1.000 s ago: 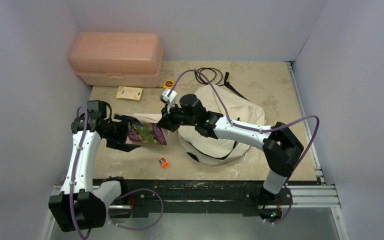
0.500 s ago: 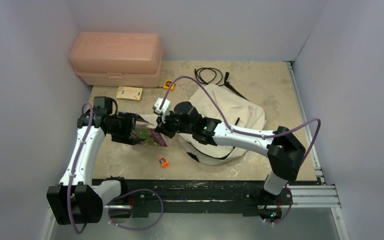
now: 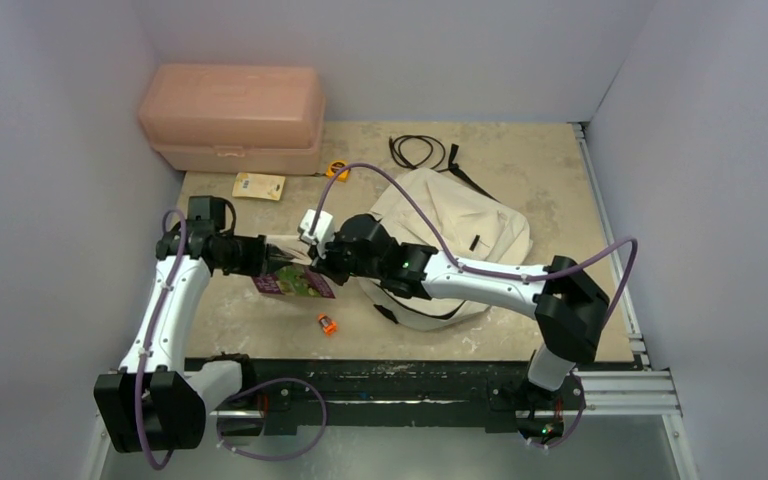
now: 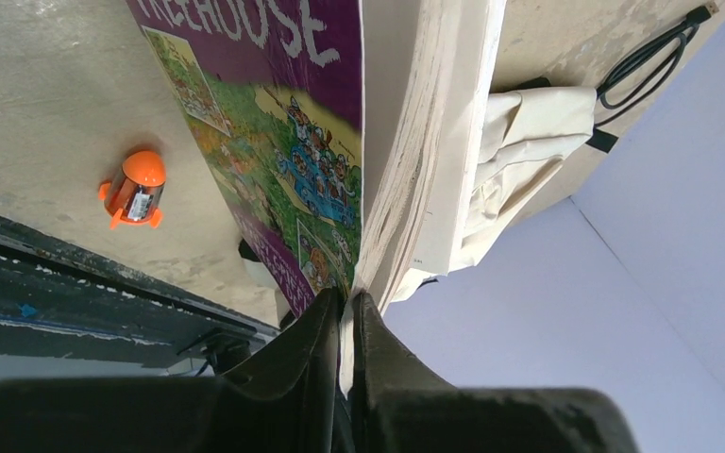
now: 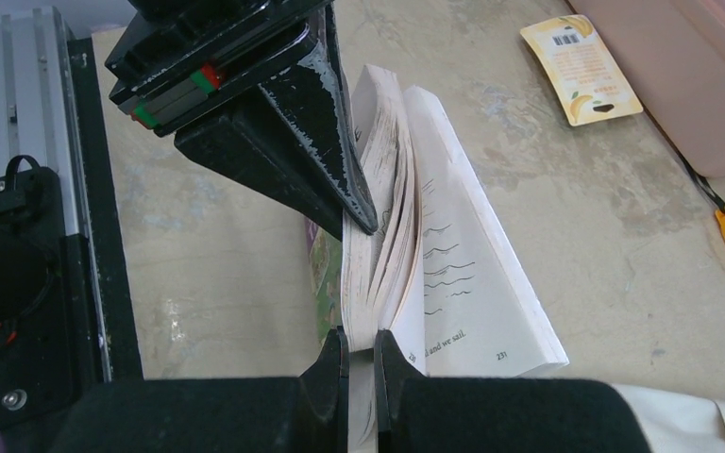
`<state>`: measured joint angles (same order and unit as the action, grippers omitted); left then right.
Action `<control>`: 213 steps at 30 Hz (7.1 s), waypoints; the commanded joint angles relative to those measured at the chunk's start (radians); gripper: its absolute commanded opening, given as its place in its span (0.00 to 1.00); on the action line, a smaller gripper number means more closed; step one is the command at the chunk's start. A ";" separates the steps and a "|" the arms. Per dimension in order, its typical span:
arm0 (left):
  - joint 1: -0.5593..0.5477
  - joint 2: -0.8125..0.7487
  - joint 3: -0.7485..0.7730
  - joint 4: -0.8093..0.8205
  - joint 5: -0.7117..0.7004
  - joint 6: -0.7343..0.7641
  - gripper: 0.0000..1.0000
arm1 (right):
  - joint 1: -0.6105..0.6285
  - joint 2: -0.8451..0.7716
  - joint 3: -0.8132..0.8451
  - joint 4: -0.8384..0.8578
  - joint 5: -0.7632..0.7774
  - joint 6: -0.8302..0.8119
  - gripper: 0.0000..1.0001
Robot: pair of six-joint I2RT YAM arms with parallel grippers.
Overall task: Pack the student bag
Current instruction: Pick up the book from the center of the board, then place the book in the student bag.
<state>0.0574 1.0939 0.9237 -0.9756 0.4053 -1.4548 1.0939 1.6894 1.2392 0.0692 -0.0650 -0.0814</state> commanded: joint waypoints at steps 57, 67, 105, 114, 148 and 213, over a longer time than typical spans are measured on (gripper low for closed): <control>-0.002 -0.065 0.086 -0.069 0.019 -0.001 0.00 | -0.058 0.110 -0.415 0.622 0.006 1.347 0.98; -0.004 -0.021 0.072 -0.050 0.025 0.014 0.00 | -0.073 0.242 -0.354 0.813 0.069 1.272 0.86; 0.013 -0.206 0.168 0.187 0.110 0.666 0.94 | -0.483 0.010 -0.312 0.767 -0.551 1.449 0.00; 0.013 -0.292 0.068 0.294 0.316 0.525 0.95 | -0.655 -0.165 -0.421 0.804 -0.810 1.512 0.00; -0.130 -0.359 -0.149 0.678 0.321 0.174 0.50 | -0.688 -0.370 -0.346 0.317 -0.934 1.246 0.03; -0.142 -0.518 0.056 -0.062 -0.136 0.442 0.00 | 0.057 -0.124 -0.030 -0.784 0.879 0.402 0.37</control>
<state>-0.0814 0.5652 0.9894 -1.1790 0.1684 -0.9871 1.1793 1.6009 1.1965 -0.7261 0.7685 0.3138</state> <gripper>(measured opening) 0.259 0.413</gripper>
